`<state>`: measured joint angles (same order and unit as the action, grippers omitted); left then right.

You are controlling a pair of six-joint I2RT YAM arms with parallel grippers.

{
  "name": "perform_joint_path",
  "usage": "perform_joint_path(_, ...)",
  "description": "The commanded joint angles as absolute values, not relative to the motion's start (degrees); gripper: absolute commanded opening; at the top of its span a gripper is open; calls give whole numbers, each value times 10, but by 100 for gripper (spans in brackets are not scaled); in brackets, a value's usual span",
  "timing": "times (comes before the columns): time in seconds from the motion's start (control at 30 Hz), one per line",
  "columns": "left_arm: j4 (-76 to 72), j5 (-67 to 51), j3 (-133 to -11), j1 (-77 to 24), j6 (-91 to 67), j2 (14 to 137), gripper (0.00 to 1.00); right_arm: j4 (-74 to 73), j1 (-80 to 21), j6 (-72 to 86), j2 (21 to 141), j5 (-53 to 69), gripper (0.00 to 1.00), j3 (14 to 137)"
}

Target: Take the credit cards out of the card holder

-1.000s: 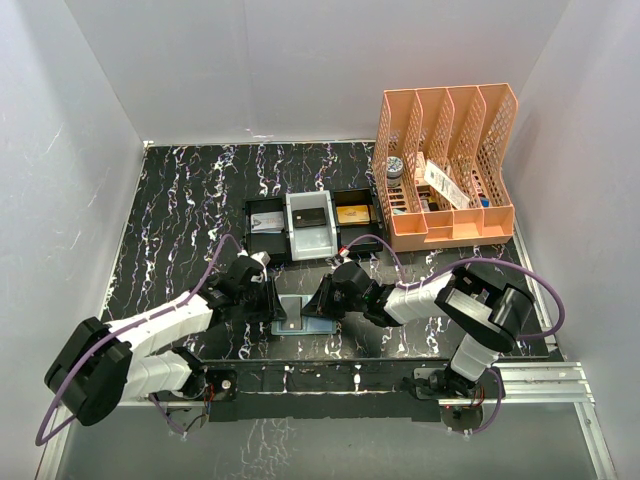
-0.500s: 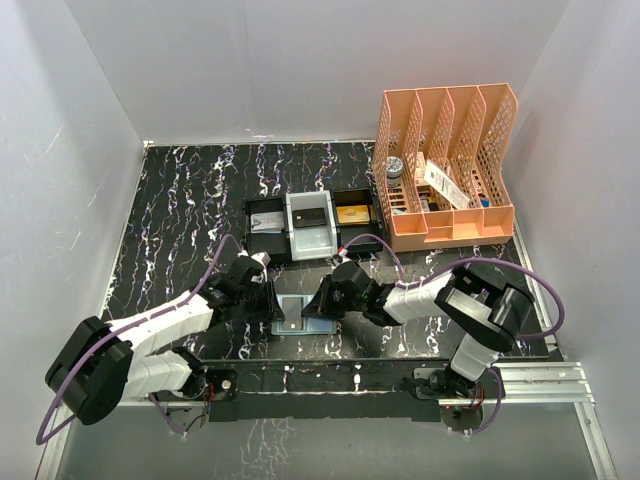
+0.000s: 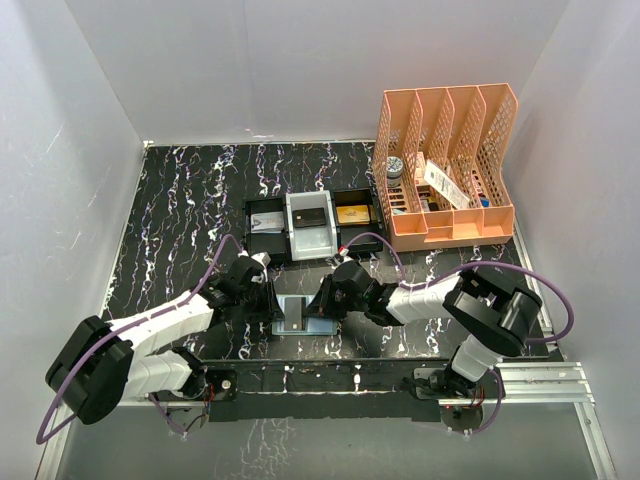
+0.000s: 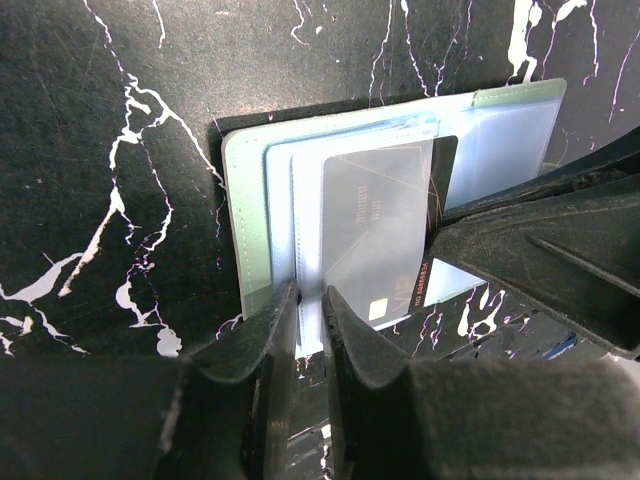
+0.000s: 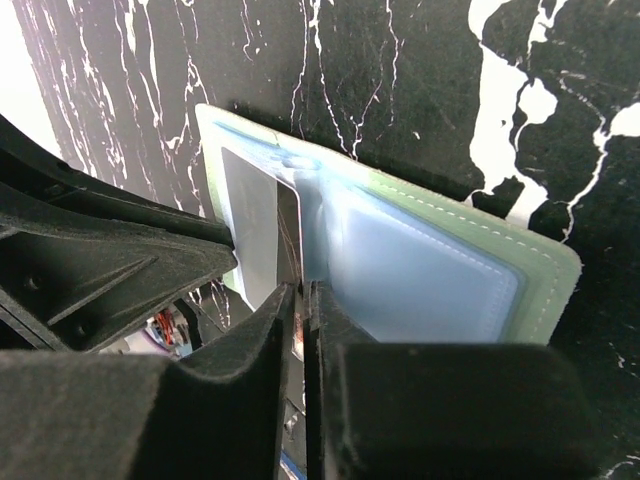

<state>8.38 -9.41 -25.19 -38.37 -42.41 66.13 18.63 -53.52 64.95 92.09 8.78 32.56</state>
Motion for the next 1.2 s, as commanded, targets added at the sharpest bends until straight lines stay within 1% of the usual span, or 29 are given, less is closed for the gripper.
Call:
perform_joint_path(0.0,115,-89,-248,-387,-417,661,16,214,-533,644,924,98,11,339)
perform_joint_path(0.07,112,-92,-248,-387,-417,662,16,226,-533,644,930,107,15,339)
perform_joint_path(0.2,106,-95,-246,-387,-418,668,16,227,-533,645,943,109,16,341)
perform_joint_path(0.23,105,-96,-246,-387,-418,669,16,227,-533,645,945,109,15,341)
perform_joint_path(0.33,108,-92,-246,-387,-419,670,15,228,-533,645,945,104,7,338)
perform_joint_path(0.47,146,-58,-255,-387,-421,672,14,230,-532,643,926,89,0,324)
perform_joint_path(0.67,165,-33,-259,-387,-428,659,13,191,-530,632,898,55,0,318)
perform_joint_path(0.83,158,-24,-279,-389,-444,654,14,189,-530,630,895,55,0,319)
perform_joint_path(0.9,170,-10,-295,-393,-449,651,18,189,-530,630,899,57,0,320)
perform_joint_path(0.93,176,-2,-303,-396,-453,647,23,190,-530,631,899,58,0,320)
perform_joint_path(1.0,169,-1,-312,-401,-456,632,29,194,-530,631,903,62,0,320)
perform_joint_path(1.1,128,-26,-313,-408,-461,611,37,200,-530,631,915,73,0,325)
perform_joint_path(1.17,88,-65,-308,-409,-461,608,41,206,-530,631,926,80,0,327)
